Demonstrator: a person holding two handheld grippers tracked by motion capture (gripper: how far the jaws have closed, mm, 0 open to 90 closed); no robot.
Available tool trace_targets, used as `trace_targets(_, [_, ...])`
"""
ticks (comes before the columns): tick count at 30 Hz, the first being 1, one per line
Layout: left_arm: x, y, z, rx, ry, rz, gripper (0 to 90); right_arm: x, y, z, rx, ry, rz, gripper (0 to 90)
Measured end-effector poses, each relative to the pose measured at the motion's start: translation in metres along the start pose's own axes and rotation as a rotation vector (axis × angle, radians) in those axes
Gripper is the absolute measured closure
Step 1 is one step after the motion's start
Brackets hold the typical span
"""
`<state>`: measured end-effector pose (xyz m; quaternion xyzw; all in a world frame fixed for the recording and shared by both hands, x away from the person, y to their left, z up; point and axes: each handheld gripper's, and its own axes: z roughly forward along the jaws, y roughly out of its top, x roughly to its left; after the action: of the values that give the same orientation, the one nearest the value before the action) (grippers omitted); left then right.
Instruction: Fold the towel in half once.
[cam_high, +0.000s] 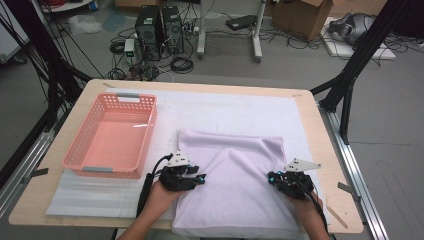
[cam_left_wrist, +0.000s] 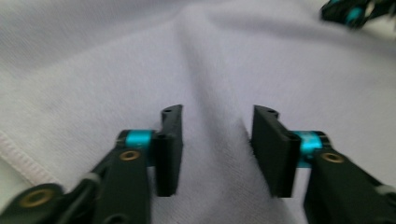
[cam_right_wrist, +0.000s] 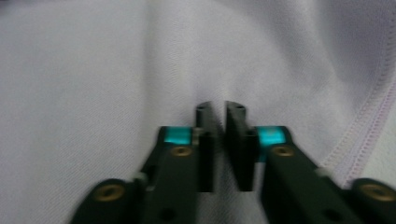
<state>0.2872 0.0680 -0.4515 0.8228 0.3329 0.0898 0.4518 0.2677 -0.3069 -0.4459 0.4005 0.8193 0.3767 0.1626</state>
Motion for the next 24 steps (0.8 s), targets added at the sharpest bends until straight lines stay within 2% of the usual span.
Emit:
trace_targets(1, [-0.002, 0.000, 0.000, 0.006, 0.019, 0.018, 71.6, 0.000, 0.000, 0.000, -0.002, 0.003, -0.001, 86.6])
trace_targets(3, [-0.003, 0.000, -0.001, 0.008, 0.022, 0.018, 85.0, 0.000, 0.000, 0.000, -0.001, -0.002, -0.009, 87.3])
trace_targets(5, [-0.004, -0.002, -0.003, -0.003, 0.019, 0.010, 86.5, 0.001, 0.000, -0.002, -0.004, -0.006, -0.021, 87.6])
trace_targets(11, [-0.006, -0.010, -0.021, -0.044, -0.070, -0.033, 86.5, 0.005, -0.008, -0.020, 0.000, 0.030, -0.006, 87.6])
trace_targets(18, [-0.018, -0.019, -0.036, -0.040, -0.124, -0.037, 86.5, 0.016, -0.018, -0.039, 0.032, 0.104, 0.006, 87.6])
trace_targets(21, [-0.020, -0.024, -0.040, -0.043, -0.125, -0.039, 85.6, 0.024, -0.022, -0.047, 0.038, 0.111, 0.001, 85.9])
trace_targets(22, [-0.020, -0.025, -0.040, -0.050, -0.120, -0.044, 83.1, 0.026, -0.023, -0.048, 0.031, 0.105, 0.002, 82.3])
trace_targets(24, [-0.019, -0.024, -0.041, -0.066, -0.102, -0.051, 72.0, 0.025, -0.022, -0.050, 0.007, 0.086, 0.012, 76.7])
